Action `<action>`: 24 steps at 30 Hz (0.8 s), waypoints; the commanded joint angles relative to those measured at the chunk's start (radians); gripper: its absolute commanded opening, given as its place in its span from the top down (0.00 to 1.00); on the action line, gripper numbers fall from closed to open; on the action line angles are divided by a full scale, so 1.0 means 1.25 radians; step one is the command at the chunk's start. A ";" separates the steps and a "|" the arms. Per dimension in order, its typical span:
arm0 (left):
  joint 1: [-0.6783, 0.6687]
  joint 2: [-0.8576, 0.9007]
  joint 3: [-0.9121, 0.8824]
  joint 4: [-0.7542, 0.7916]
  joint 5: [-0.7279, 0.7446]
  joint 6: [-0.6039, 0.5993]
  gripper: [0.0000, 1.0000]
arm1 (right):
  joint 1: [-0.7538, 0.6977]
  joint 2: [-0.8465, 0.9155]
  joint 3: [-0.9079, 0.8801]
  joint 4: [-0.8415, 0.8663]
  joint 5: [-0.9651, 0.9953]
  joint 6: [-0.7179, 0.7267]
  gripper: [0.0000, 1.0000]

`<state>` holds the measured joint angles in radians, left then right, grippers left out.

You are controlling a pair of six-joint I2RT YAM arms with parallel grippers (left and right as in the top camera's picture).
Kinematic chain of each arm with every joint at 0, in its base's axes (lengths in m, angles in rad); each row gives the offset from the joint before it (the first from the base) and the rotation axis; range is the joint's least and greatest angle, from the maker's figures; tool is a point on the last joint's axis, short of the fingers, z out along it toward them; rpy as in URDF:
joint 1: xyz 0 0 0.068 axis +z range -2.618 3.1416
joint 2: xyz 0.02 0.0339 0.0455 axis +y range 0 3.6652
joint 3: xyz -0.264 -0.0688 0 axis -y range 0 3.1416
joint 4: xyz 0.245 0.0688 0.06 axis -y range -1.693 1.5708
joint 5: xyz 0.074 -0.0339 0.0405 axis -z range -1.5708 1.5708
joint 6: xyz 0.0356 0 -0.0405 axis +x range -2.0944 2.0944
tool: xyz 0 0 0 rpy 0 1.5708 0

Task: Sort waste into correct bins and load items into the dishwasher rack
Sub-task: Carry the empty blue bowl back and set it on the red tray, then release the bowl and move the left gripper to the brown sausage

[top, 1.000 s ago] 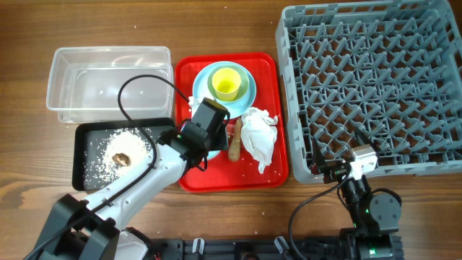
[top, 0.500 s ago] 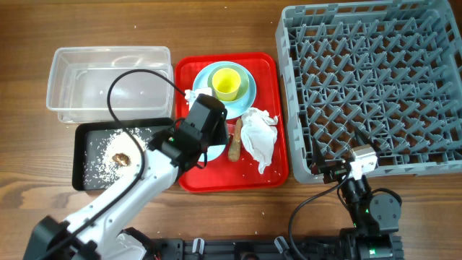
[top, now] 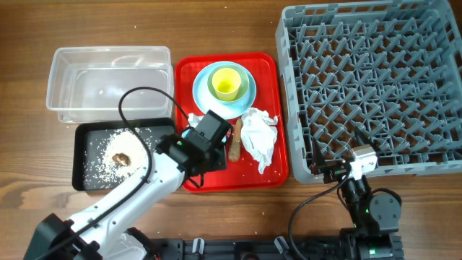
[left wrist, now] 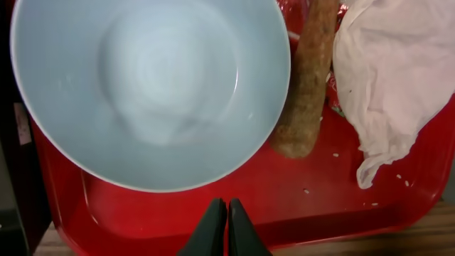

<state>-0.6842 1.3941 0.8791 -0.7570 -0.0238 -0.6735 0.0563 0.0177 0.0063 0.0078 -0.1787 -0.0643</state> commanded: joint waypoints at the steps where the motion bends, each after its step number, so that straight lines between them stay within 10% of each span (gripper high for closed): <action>1: -0.023 0.028 0.003 0.000 0.010 -0.055 0.96 | 0.005 -0.001 -0.001 0.005 0.001 0.009 0.00; 24: -0.040 0.141 0.003 0.068 -0.198 -0.060 0.95 | 0.005 -0.001 -0.001 0.005 0.001 0.010 0.00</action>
<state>-0.7330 1.5673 0.8791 -0.6914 -0.1722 -0.7391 0.0563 0.0177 0.0063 0.0078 -0.1787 -0.0643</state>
